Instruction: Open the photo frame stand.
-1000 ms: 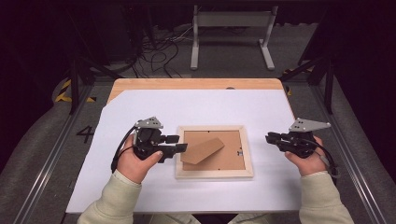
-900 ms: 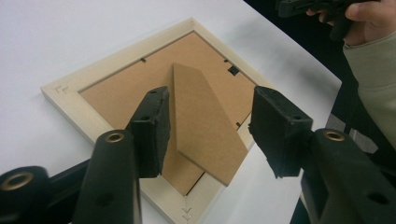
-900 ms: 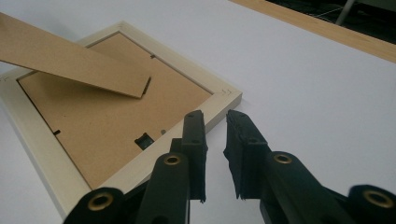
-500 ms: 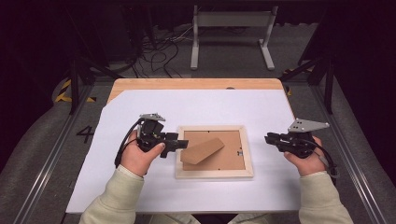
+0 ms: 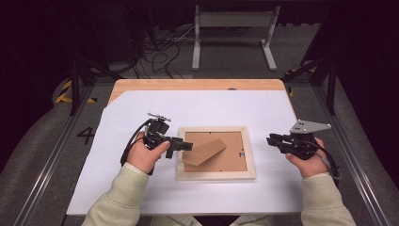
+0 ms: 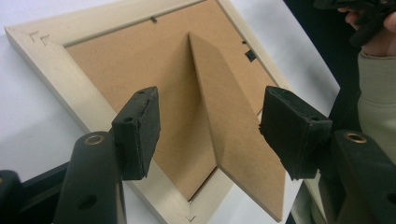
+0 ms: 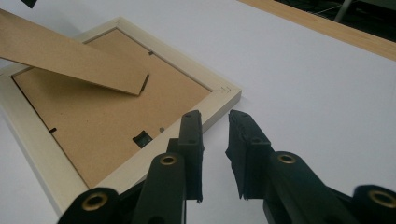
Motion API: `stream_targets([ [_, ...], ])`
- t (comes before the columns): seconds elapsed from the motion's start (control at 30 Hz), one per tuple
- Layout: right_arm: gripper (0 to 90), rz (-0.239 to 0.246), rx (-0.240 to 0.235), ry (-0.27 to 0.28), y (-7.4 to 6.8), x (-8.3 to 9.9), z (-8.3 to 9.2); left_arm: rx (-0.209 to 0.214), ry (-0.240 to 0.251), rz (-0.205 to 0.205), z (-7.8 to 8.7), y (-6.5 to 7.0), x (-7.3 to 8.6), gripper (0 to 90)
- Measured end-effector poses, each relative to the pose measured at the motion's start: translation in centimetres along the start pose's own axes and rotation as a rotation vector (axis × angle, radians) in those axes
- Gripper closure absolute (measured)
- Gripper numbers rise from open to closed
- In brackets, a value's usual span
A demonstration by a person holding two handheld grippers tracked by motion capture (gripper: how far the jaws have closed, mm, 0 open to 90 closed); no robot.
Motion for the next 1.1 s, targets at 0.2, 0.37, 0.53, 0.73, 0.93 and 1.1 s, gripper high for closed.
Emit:
stream_targets([
  [0.2, 74.6, 0.006, 0.008, -0.003, 0.0, 0.0, -0.1, 0.042, -0.013, 0.028, -0.4, 0.2, 0.3, 38.8],
  [0.37, 74.1, 0.012, 0.010, -0.005, -0.2, -0.1, -0.1, 0.065, -0.038, 0.041, -1.0, 0.6, 0.7, 38.9],
  [0.53, 73.8, 0.008, 0.011, -0.004, -0.1, 0.0, -0.1, 0.084, -0.056, 0.047, -1.5, 0.7, 1.0, 39.3],
  [0.73, 73.4, 0.010, 0.012, -0.006, -0.1, 0.0, -0.1, 0.089, -0.078, 0.037, -1.9, 1.0, 1.2, 39.6],
  [0.93, 73.1, 0.009, 0.014, -0.009, -0.1, 0.0, -0.2, 0.121, -0.081, 0.043, -2.5, 1.3, 1.4, 39.5],
  [1.1, 72.9, 0.007, 0.010, -0.012, -0.1, 0.1, -0.3, 0.136, -0.102, 0.043, -2.7, 1.5, 1.6, 41.4],
])
Point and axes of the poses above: each handheld gripper's, and its own axes: z roughly backward along the jaws, x roughly out of its underside, y roughly to its right, the point moved 9 cm from there along -z, roughly forward along the jaws, and after that the axes turned 8 degrees about -z, right-handed, at the moved point
